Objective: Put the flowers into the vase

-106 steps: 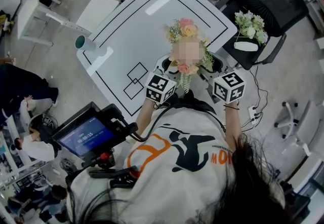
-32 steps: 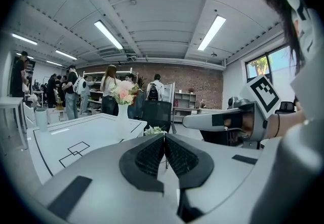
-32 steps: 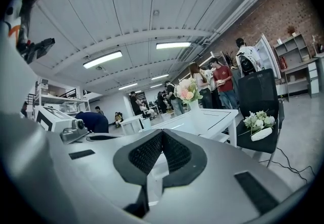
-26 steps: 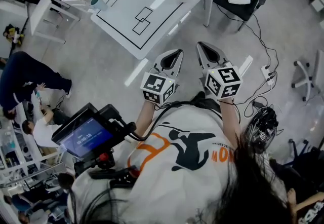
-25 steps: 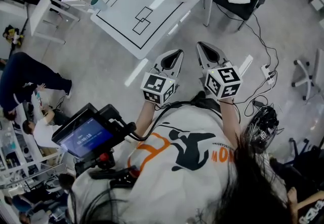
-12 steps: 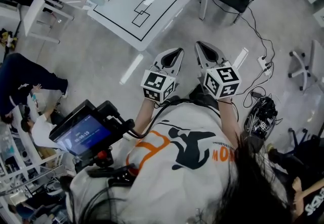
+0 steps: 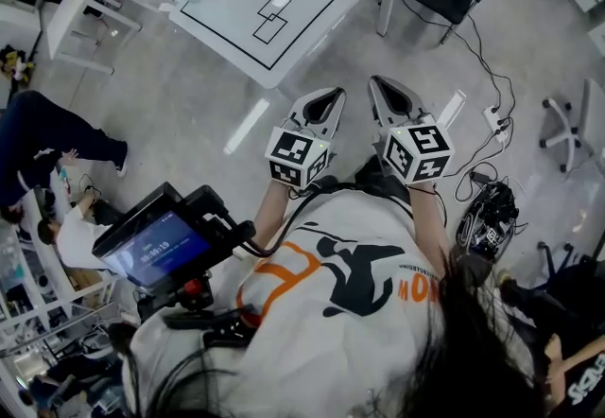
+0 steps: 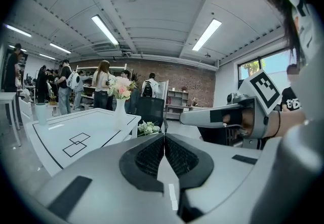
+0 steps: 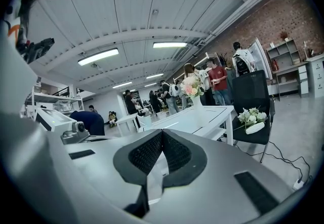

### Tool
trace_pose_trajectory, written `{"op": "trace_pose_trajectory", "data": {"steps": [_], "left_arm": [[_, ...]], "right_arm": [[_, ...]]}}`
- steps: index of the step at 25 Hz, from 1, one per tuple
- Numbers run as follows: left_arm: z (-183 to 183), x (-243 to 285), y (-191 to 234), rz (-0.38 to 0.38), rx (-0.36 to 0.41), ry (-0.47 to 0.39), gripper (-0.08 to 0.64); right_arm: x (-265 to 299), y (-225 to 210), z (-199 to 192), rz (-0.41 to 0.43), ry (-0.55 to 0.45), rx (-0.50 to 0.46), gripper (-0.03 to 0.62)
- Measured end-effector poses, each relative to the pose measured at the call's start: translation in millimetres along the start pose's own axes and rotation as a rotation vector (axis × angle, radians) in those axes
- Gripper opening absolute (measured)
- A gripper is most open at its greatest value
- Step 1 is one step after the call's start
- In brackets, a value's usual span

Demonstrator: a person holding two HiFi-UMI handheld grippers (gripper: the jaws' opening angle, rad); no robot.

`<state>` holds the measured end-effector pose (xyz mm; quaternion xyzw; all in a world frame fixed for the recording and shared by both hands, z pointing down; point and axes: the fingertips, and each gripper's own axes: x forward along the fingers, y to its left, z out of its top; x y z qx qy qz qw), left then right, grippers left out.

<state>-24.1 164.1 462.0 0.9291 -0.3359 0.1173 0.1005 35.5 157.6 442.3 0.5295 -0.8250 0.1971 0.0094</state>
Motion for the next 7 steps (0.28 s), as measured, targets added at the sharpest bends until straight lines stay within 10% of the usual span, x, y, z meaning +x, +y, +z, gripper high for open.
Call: {"op": "trace_pose_trajectory", "data": {"steps": [7], "left_arm": [[0, 12, -4, -0.013, 0.007, 0.004, 0.012]], "right_arm": [[-3, -13, 2, -0.017, -0.002, 0.001, 0.014]]}}
